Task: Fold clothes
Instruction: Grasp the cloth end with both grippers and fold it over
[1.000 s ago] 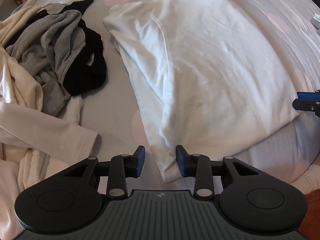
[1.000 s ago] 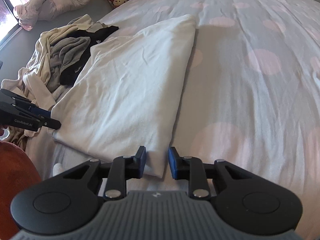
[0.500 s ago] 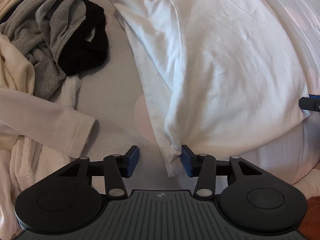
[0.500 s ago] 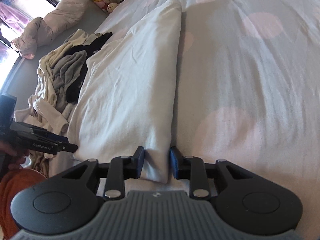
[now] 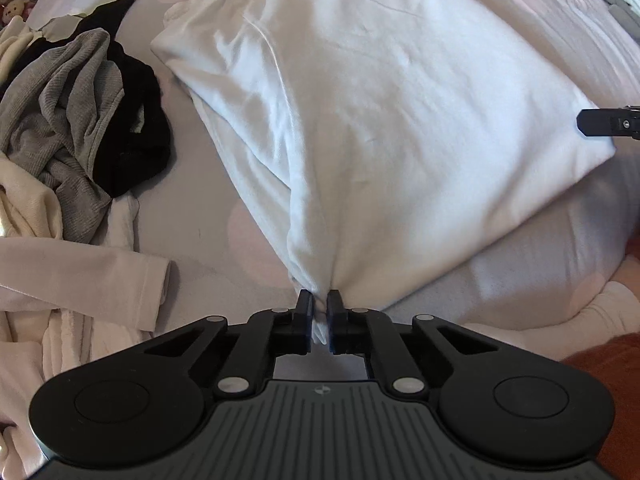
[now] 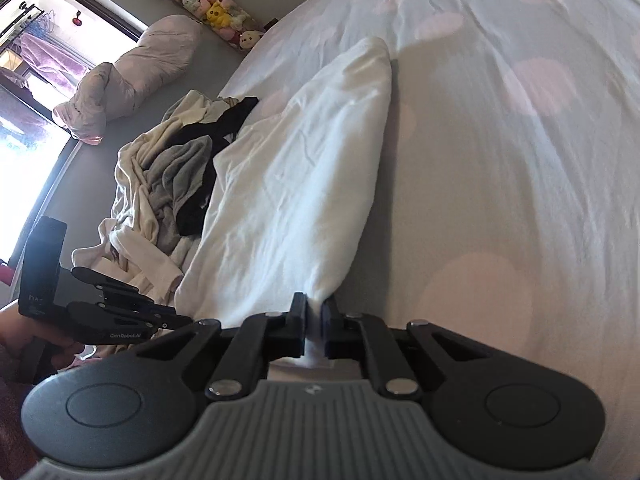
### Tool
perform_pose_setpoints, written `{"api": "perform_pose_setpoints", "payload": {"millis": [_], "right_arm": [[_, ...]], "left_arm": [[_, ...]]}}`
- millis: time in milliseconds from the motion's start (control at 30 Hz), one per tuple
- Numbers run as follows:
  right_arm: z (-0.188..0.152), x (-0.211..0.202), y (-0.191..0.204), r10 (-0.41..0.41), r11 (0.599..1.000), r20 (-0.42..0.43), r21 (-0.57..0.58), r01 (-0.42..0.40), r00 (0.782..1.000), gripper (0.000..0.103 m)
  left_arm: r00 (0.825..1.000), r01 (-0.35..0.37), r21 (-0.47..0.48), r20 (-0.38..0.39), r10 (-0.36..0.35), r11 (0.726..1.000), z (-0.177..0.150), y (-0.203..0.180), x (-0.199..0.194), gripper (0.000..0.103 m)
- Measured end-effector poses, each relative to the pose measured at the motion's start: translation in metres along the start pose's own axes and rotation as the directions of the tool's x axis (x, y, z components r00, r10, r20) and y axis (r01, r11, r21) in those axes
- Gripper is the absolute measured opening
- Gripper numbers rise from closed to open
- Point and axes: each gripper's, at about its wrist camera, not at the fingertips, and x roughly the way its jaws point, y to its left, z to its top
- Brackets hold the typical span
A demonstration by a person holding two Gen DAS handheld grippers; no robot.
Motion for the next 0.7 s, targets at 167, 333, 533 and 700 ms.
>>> {"api": "perform_pose_setpoints", "payload": {"millis": [167,333,533,700], "right_arm": [[0.010,-0.026,0.004,0.000,0.998,-0.065,-0.064,-0.004,0.998,0.008],[-0.005,-0.024,-0.009,-0.068,0.994,-0.137,-0.093,0.056,0.988,0.008],[-0.012,-0.022,-0.006,-0.117,0.982,-0.137,-0.166,0.093,0.984,0.018],[-0.006,-0.035,-0.002,-0.109,0.978,-0.052,-0.183,0.098,0.993,0.049]], "left_arm": [[0.996,0.077,0.059,-0.038,-0.074,0.995,-0.017,-0.014,-0.012,0.005],[0.992,0.092,0.085,-0.099,-0.084,0.992,-0.027,-0.026,0.004,0.005],[0.984,0.159,0.052,-0.087,-0.154,0.986,-0.038,-0.012,-0.001,0.028],[0.976,0.206,-0.008,0.079,-0.205,0.979,-0.031,0.009,-0.033,0.050]]}}
